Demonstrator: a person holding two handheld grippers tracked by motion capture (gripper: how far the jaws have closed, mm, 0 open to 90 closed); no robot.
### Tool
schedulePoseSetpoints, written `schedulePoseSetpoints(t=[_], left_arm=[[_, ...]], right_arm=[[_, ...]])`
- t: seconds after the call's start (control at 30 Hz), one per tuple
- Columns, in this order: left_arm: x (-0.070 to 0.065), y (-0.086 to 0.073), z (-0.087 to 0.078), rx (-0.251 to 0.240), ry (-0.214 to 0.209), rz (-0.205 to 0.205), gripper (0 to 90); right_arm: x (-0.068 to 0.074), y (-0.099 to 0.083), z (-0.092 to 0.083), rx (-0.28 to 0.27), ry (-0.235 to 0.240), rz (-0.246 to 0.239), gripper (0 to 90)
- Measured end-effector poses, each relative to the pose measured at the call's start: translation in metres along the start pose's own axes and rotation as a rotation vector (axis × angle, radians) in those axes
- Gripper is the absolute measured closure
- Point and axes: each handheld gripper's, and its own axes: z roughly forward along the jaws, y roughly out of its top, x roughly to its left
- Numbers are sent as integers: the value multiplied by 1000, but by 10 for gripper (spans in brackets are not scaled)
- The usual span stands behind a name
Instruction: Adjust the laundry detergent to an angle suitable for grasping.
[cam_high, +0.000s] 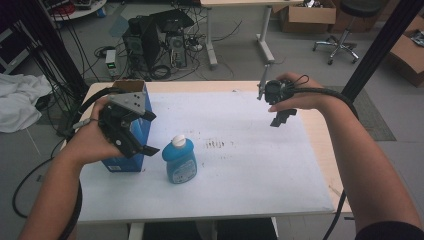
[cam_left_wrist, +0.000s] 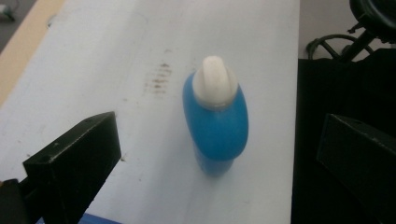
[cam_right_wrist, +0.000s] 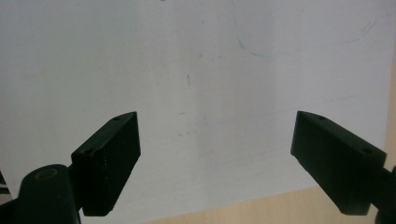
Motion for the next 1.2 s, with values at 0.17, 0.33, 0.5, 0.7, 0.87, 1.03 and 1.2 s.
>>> schedulePoseSetpoints(t=[0.17,0.33,0.5,0.7,0.87,1.03,1.2], left_arm=[[-7,-4,0,-58,15,5,1],[-16,-16,4,-157,49,-4,1],[-21,-28,9,-231,93,-31,0],[-27,-42,16,-278,124,-58,0],[-31,-51,27,-309,137,-81,1],[-33,-55,37,-322,154,-98,1],[-34,-57,45,-314,164,-107,0]], right_arm=[[0,0,0,-5,-2,1,159],[0,2,1,-16,-3,-2,159],[0,3,0,-27,-6,-3,159],[1,4,1,-33,-5,-11,159],[1,5,3,-35,-1,-12,159],[2,6,4,-32,-7,-16,159],[4,7,3,-32,-7,-17,159]])
